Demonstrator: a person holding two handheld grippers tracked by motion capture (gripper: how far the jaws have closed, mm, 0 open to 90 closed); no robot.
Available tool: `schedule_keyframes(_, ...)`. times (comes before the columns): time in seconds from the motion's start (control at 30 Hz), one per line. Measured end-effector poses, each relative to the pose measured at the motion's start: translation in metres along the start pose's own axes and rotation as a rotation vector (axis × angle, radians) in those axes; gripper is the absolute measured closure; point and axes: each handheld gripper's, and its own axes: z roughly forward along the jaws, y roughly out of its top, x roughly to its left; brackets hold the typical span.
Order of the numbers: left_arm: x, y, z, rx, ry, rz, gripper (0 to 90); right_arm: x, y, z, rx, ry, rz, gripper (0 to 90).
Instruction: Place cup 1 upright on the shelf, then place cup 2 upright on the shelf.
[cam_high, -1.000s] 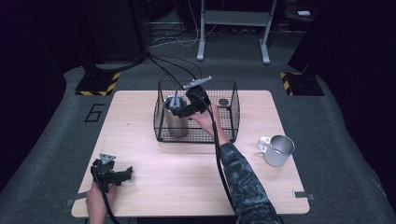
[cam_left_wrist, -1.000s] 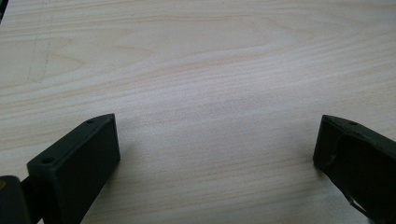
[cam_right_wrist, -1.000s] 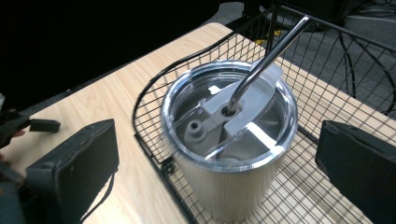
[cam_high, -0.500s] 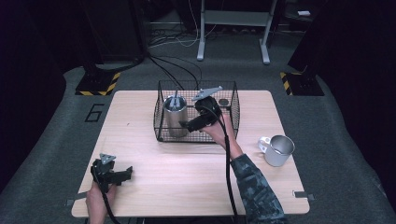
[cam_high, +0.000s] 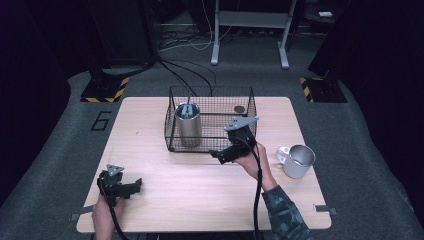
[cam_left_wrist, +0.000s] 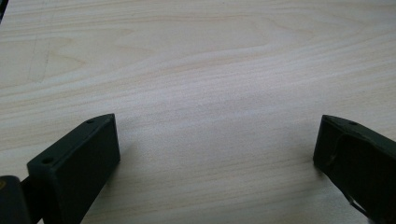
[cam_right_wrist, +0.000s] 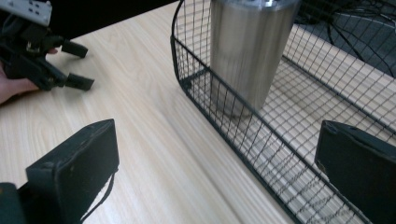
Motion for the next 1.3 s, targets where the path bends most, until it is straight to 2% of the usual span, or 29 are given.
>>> schedule_keyframes(0.3,0.000,0.000,0.000,0.000,0.000,0.000,0.4,0.006,-0.038,-0.012,0.012,0.001,0.017,0.0)
schedule_keyframes(0.53,0.000,0.000,0.000,0.000,0.000,0.000,0.4,0.005,-0.071,-0.030,0.022,-0.039,0.053,0.0)
schedule_keyframes(0.87,0.000,0.000,0.000,0.004,0.000,0.001,0.4,-0.006,-0.121,-0.059,0.000,-0.097,0.164,0.0)
schedule_keyframes(1.03,0.000,0.000,0.000,0.004,0.000,0.002,0.4,-0.012,-0.144,-0.072,0.008,-0.122,0.211,0.0)
schedule_keyframes(1.13,0.000,0.000,0.000,0.004,0.000,0.002,0.4,-0.014,-0.156,-0.078,0.021,-0.156,0.225,0.0)
schedule_keyframes(1.2,0.000,0.000,0.000,0.004,0.001,0.002,0.4,-0.016,-0.165,-0.083,0.029,-0.182,0.251,0.0)
schedule_keyframes(1.3,0.000,0.000,0.000,0.004,0.001,0.001,0.4,-0.019,-0.175,-0.090,0.022,-0.194,0.283,0.0)
